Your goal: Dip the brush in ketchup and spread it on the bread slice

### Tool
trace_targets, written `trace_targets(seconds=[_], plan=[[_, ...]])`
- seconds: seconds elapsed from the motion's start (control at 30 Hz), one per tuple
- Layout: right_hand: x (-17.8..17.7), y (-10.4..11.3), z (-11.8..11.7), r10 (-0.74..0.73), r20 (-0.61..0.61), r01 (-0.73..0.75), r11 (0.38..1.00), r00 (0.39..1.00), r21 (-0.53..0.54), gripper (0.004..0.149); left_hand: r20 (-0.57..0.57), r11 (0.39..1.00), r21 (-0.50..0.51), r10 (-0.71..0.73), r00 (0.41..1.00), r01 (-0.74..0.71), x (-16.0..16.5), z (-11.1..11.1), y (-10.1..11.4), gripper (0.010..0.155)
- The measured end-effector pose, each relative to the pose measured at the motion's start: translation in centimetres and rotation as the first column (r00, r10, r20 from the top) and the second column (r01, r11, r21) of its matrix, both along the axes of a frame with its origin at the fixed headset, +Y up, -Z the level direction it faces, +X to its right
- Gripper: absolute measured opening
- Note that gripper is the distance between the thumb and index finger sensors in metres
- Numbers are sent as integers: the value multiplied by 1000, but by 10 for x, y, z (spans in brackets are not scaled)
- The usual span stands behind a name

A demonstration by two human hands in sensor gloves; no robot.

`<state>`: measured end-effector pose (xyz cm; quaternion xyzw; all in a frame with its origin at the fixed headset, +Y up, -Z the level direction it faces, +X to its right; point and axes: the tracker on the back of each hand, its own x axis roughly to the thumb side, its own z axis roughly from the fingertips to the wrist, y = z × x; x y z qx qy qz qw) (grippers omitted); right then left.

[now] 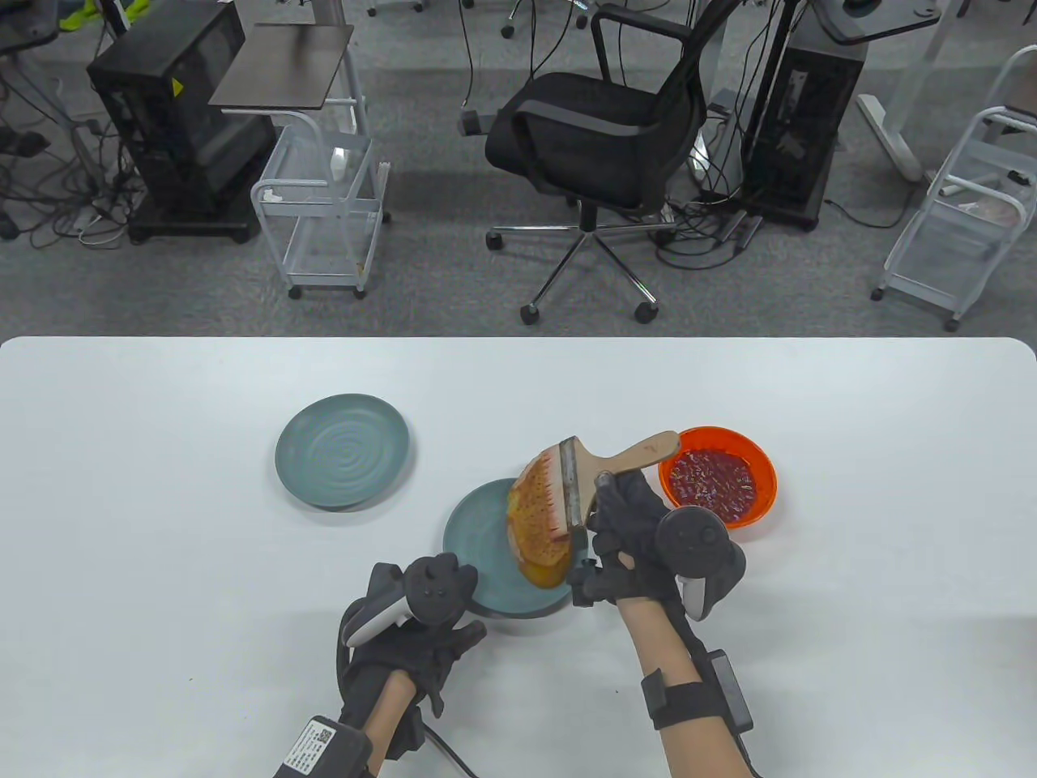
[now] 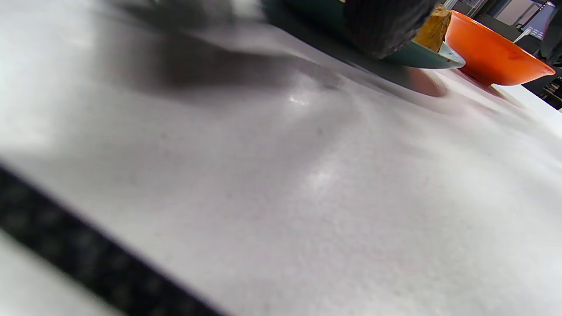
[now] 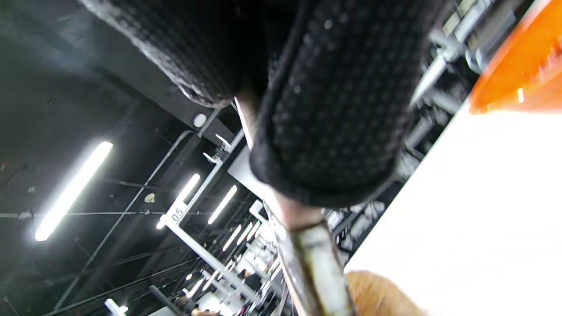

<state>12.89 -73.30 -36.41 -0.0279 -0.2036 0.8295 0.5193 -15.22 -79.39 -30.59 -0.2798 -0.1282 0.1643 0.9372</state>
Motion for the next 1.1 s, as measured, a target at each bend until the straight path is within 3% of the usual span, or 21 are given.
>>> trace_targets(seconds=[0.07, 0.17, 0.3, 0.4, 0.53, 0.63, 0.8, 1.0, 1.1], plan=[[-9, -6, -1, -52, -35, 51, 998, 998, -42, 47, 0, 1000, -2, 6, 1000, -6, 0, 0, 0, 70], [-17, -10, -1, 19, -50, -22, 998, 999, -59, 47, 1, 1000, -2, 8, 1000, -8, -1, 0, -1, 70], [-6, -4, -1, 64, -5, -64, 998, 998, -22, 47, 1, 1000, -3, 11, 1000, -11, -1, 0, -1, 70], [10, 8, 1, 217, 85, -222, 974, 972, 51, 47, 3, 1000, -1, 3, 1000, -3, -1, 1, 0, 70], [16, 9, 2, 90, 80, -94, 994, 993, 47, 47, -2, 1000, -5, 9, 1000, -9, -1, 1, 0, 71], [3, -1, 0, -32, 7, 32, 999, 999, -18, 47, -3, 1000, -4, 8, 1000, -8, 0, 1, -1, 70], [-13, -7, -1, 33, -38, -35, 998, 999, -44, 47, -3, 1000, -4, 14, 1000, -14, -1, 1, -1, 71], [11, 8, 1, 198, 86, -203, 978, 976, 57, 47, -1, 1000, -2, 6, 1000, -6, -1, 1, -1, 71], [16, 9, 2, 113, 95, -119, 991, 989, 57, 47, -2, 1000, -4, 5, 1000, -5, -1, 1, 0, 71]])
